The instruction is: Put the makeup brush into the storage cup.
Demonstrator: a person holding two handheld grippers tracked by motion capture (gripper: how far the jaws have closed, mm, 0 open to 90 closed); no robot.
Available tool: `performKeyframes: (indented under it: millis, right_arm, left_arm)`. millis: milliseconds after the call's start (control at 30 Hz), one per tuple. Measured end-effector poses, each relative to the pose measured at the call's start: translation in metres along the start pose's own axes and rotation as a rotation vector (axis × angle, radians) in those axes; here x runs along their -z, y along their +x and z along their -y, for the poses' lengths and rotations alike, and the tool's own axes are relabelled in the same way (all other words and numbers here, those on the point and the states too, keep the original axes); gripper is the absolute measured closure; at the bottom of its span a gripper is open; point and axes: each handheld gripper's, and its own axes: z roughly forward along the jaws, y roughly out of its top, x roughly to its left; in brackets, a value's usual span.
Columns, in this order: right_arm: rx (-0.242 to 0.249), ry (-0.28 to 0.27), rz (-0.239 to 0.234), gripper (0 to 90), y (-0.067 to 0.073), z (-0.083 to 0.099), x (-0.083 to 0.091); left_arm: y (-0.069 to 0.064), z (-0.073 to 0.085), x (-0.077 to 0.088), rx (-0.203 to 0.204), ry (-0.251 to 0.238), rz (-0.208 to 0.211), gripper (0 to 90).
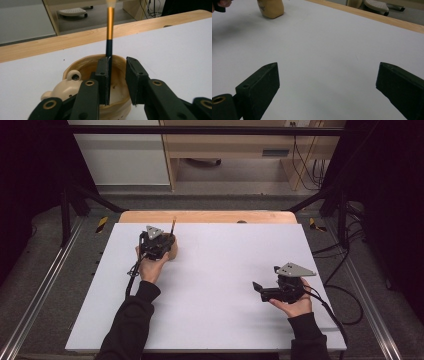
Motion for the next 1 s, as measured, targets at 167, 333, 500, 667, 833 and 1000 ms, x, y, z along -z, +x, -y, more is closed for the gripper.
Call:
performKeyframes:
  millis: [167,333,500,667,833,1000]
  right_arm:
    - [-0.004,-0.005,0.004,5.2,0.0,0.0,0.001]
    - [-0.008,-0.019,0.007,5.1,-0.001,-0.001,0.005]
    - [-0.009,-0.022,0.012,5.0,-0.001,-0.001,0.007]
    - [-0.001,-0.019,0.013,4.8,0.0,0.0,0.007]
    - [-0.004,-0.019,0.013,4.7,0.0,0.0,0.009]
    - [-0.001,-0.024,0.02,4.6,0.0,0.0,0.011]
  left_arm:
    - [-0.002,-0.005,0.016,-0.006,-0.015,0.039,64.5]
    - [-0.007,-0.004,0.031,-0.02,-0.013,0.084,58.3]
    - [-0.01,0.001,0.048,-0.031,-0.02,0.125,53.4]
    - [-0.011,0.008,0.063,-0.019,-0.027,0.155,48.6]
    - [-0.011,0.017,0.077,-0.04,-0.015,0.171,44.3]
    - [-0.012,0.025,0.09,-0.047,-0.016,0.175,38.9]
